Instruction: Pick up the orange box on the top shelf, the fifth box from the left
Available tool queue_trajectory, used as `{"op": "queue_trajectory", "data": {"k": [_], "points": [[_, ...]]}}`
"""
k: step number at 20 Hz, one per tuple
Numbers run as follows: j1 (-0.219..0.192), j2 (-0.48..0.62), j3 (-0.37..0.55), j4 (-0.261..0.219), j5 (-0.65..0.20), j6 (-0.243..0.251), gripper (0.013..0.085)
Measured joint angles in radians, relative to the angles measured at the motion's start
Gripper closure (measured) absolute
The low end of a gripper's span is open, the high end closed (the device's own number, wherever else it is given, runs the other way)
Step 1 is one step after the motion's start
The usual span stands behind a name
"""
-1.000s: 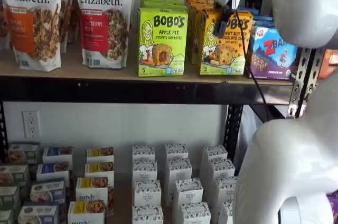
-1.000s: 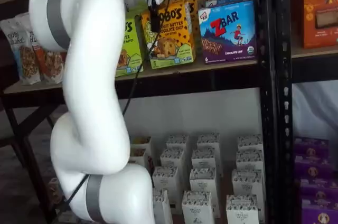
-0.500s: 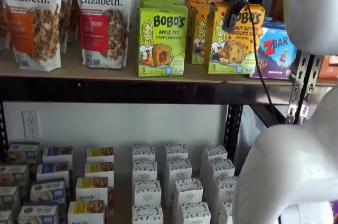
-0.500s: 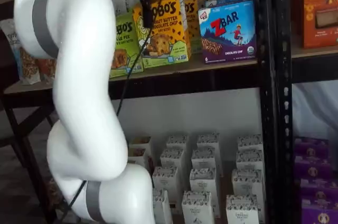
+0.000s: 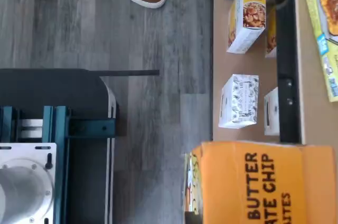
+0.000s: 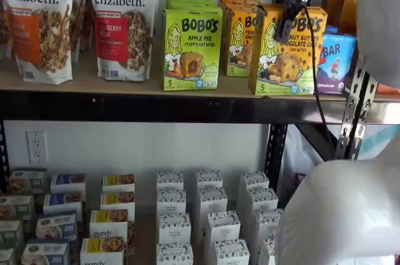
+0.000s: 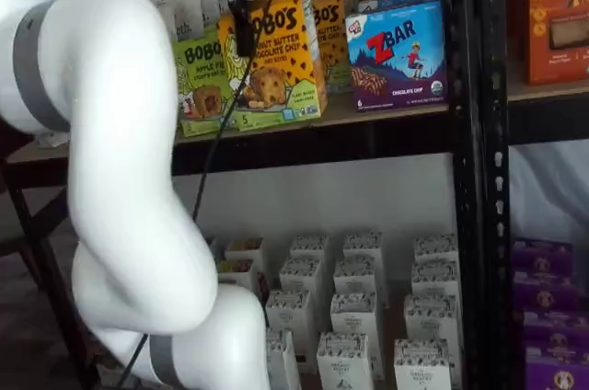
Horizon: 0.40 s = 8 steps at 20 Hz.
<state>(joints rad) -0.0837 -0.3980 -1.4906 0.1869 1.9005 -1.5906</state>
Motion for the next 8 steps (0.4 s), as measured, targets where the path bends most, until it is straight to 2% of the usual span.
{"op": "queue_trajectory", "data": {"k": [8], "points": [[-0.002, -0.070, 0.056, 0.009, 0.013, 0.004, 0.0610]]}}
